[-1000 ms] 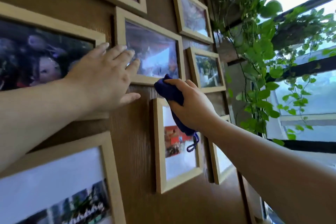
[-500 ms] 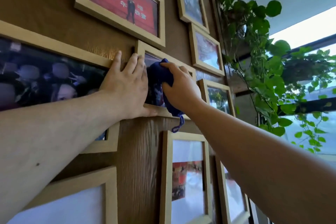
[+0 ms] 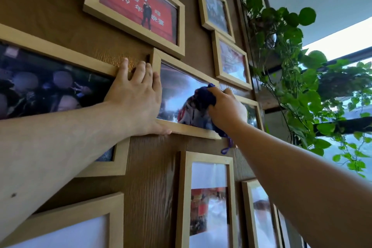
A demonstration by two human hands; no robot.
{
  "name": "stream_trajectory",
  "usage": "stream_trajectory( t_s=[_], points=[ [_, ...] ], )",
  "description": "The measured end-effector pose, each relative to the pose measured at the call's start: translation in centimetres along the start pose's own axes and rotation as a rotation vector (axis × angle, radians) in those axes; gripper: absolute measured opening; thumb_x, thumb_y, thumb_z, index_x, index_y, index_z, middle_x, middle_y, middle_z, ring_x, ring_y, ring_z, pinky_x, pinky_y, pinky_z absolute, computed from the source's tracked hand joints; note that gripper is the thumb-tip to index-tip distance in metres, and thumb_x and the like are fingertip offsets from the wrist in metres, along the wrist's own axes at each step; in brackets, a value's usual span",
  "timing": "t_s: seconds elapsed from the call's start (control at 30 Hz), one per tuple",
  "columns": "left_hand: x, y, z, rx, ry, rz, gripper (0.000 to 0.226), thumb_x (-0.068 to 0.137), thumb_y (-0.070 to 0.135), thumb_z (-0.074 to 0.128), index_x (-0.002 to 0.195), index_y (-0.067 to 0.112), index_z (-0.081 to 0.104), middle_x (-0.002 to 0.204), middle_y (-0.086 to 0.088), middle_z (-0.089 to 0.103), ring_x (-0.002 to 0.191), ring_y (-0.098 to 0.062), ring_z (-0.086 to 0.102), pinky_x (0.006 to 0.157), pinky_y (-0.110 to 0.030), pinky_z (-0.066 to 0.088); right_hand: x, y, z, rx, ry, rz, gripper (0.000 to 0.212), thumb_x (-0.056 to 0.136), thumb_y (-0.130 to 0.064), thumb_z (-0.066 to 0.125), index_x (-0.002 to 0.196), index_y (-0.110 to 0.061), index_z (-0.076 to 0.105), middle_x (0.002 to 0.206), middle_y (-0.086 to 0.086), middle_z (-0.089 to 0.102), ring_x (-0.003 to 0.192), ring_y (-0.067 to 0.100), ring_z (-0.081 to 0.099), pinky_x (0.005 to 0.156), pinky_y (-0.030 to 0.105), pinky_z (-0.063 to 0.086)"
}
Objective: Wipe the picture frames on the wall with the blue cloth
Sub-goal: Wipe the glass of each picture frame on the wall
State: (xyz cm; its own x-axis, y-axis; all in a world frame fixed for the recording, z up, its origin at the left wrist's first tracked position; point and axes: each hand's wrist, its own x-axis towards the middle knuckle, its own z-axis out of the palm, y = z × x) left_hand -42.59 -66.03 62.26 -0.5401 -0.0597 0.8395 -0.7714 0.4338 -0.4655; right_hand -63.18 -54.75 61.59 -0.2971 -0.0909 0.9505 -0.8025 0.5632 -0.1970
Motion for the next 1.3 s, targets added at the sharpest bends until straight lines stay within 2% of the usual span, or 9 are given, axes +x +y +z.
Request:
stream_trajectory(
  t_s=[0.13, 0.33, 0.6, 0.7, 0.83, 0.93, 1.03, 1.17, 1.3],
  points=[
    [-0.1, 0.1, -0.1, -0.011, 0.008, -0.004, 0.135, 0.059, 0.095, 0.036, 0.149, 0.001, 0.001, 0.159, -0.025, 0.005, 0.147, -0.037, 0.003, 0.116, -0.063, 0.006, -0.8, -1.3, 0.0, 0.109, -0.014, -0.056, 0.053, 0.088, -0.025, 0.051, 0.138, -0.037, 0.035, 0.126, 0.006, 0.046, 0.089, 0.025, 0.055, 0.066, 0.039, 0.053],
    [0.0, 0.3, 0.0, 0.027, 0.026, -0.003, 0.134, 0.059, 0.095, 0.036, 0.15, 0.001, 0.004, 0.159, -0.024, 0.01, 0.147, -0.037, 0.006, 0.116, -0.061, 0.008, -2.5, -6.1, -0.6, 0.148, 0.016, -0.451, 0.055, 0.09, -0.029, 0.053, 0.141, -0.037, 0.032, 0.126, 0.0, 0.043, 0.085, 0.012, 0.045, 0.059, 0.022, 0.039],
    [-0.1, 0.2, -0.1, 0.013, 0.031, 0.013, 0.135, 0.059, 0.095, 0.033, 0.149, -0.001, 0.005, 0.158, -0.025, 0.011, 0.146, -0.037, 0.008, 0.116, -0.061, 0.01, -1.9, -0.3, -0.1, -0.046, -0.064, 0.019, 0.052, 0.088, -0.021, 0.049, 0.135, -0.038, 0.038, 0.12, 0.007, 0.049, 0.077, 0.025, 0.051, 0.054, 0.03, 0.037],
    [-0.1, 0.2, -0.1, 0.007, 0.045, 0.011, 0.134, 0.06, 0.095, 0.035, 0.149, -0.001, 0.005, 0.158, -0.025, 0.011, 0.146, -0.037, 0.009, 0.116, -0.06, 0.011, -2.0, -2.0, -0.7, 0.044, -0.087, -0.076, 0.053, 0.089, -0.02, 0.05, 0.137, -0.036, 0.036, 0.12, 0.005, 0.048, 0.078, 0.02, 0.052, 0.054, 0.028, 0.039],
    [-0.2, 0.3, 0.1, -0.009, 0.056, 0.006, 0.134, 0.059, 0.094, 0.036, 0.149, 0.0, 0.006, 0.158, -0.025, 0.012, 0.146, -0.037, 0.009, 0.116, -0.061, 0.01, -3.4, -6.0, -1.1, 0.076, -0.081, -0.422, 0.057, 0.09, -0.028, 0.053, 0.141, -0.037, 0.029, 0.127, 0.001, 0.044, 0.086, 0.012, 0.045, 0.057, 0.019, 0.035],
    [-0.2, 0.3, 0.1, -0.017, 0.057, 0.002, 0.134, 0.059, 0.095, 0.035, 0.149, 0.001, 0.006, 0.158, -0.025, 0.012, 0.146, -0.037, 0.009, 0.116, -0.061, 0.01, -3.7, -5.9, -1.2, 0.018, -0.072, -0.488, 0.058, 0.091, -0.031, 0.052, 0.142, -0.038, 0.027, 0.127, 0.001, 0.044, 0.084, 0.012, 0.044, 0.056, 0.019, 0.032],
    [-0.2, 0.3, 0.0, -0.016, 0.044, -0.004, 0.133, 0.061, 0.094, 0.034, 0.149, -0.001, 0.004, 0.158, -0.025, 0.01, 0.146, -0.037, 0.008, 0.116, -0.061, 0.008, -3.7, -3.0, -1.0, -0.133, -0.058, -0.44, 0.054, 0.092, -0.034, 0.049, 0.141, -0.038, 0.028, 0.126, 0.003, 0.045, 0.08, 0.018, 0.052, 0.056, 0.023, 0.035],
    [-0.3, 0.3, 0.1, -0.012, 0.053, 0.0, 0.134, 0.06, 0.094, 0.036, 0.149, -0.001, 0.006, 0.158, -0.025, 0.011, 0.146, -0.037, 0.009, 0.116, -0.061, 0.01, -3.6, 1.3, -0.5, -0.221, -0.107, -0.181, 0.05, 0.092, -0.031, 0.049, 0.138, -0.038, 0.031, 0.128, 0.005, 0.046, 0.085, 0.027, 0.058, 0.06, 0.032, 0.044],
    [-0.2, 0.2, 0.1, 0.002, 0.053, 0.005, 0.134, 0.059, 0.095, 0.034, 0.148, -0.002, 0.008, 0.158, -0.026, 0.012, 0.146, -0.038, 0.009, 0.116, -0.061, 0.01, -3.8, 1.5, -0.7, -0.201, -0.16, -0.136, 0.048, 0.091, -0.031, 0.05, 0.136, -0.033, 0.034, 0.124, 0.006, 0.047, 0.081, 0.025, 0.053, 0.06, 0.031, 0.041]
  ],
)
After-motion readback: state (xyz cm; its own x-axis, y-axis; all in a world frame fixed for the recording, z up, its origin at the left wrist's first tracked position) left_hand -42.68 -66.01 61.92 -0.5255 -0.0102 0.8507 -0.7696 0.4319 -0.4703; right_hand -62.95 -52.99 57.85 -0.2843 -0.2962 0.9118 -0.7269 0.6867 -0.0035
